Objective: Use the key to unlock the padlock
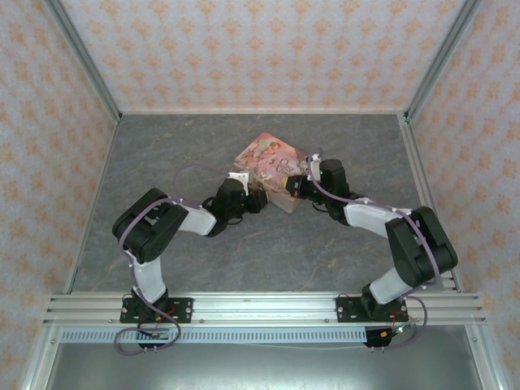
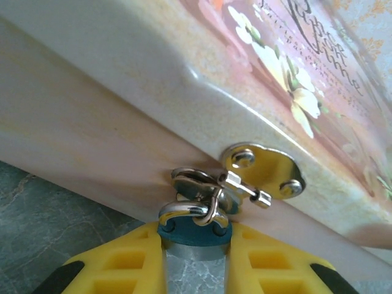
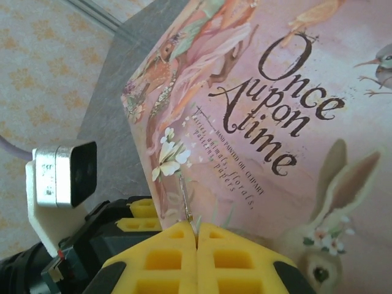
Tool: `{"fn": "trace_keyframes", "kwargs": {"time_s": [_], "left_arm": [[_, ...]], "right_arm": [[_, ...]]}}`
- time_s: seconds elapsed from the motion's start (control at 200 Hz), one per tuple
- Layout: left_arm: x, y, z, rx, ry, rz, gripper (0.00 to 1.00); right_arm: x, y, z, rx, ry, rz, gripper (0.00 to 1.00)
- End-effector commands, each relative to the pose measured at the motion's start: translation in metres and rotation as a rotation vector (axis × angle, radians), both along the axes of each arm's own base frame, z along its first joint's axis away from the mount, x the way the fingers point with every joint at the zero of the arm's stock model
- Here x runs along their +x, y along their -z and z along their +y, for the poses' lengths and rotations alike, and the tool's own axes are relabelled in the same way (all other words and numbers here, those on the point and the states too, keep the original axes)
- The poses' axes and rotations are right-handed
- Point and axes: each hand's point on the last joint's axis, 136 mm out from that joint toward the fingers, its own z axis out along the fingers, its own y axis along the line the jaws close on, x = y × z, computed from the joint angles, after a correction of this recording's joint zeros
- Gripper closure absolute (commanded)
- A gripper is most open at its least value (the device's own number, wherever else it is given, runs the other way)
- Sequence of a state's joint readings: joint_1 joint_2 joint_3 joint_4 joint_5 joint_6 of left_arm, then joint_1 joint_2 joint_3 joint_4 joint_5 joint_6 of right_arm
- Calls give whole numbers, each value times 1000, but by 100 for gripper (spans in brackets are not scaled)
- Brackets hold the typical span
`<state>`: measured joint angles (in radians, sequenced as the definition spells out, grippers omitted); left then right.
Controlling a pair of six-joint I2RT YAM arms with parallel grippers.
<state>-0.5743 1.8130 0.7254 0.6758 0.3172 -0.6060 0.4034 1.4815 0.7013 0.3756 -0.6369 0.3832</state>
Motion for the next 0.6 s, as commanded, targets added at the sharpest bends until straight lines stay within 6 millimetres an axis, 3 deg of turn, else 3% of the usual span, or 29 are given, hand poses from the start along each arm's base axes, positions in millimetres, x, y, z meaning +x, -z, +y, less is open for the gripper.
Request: {"fn": "trace_keyframes", "kwargs": {"time_s": [0.0,0.335,0.596], "left_arm": [[2,-41,-15,-74,23,-47,79],[-14,-52,-34,-125,12,135,88],[-19,-60,-36,-199,-45,235,88]], "right_arm": [[-16,-8,-3,-43,-43,-57,100],[-72,-21,-8,-93,-134,-204,100],[-85,5,-11,-193,-156,-243,100]]}}
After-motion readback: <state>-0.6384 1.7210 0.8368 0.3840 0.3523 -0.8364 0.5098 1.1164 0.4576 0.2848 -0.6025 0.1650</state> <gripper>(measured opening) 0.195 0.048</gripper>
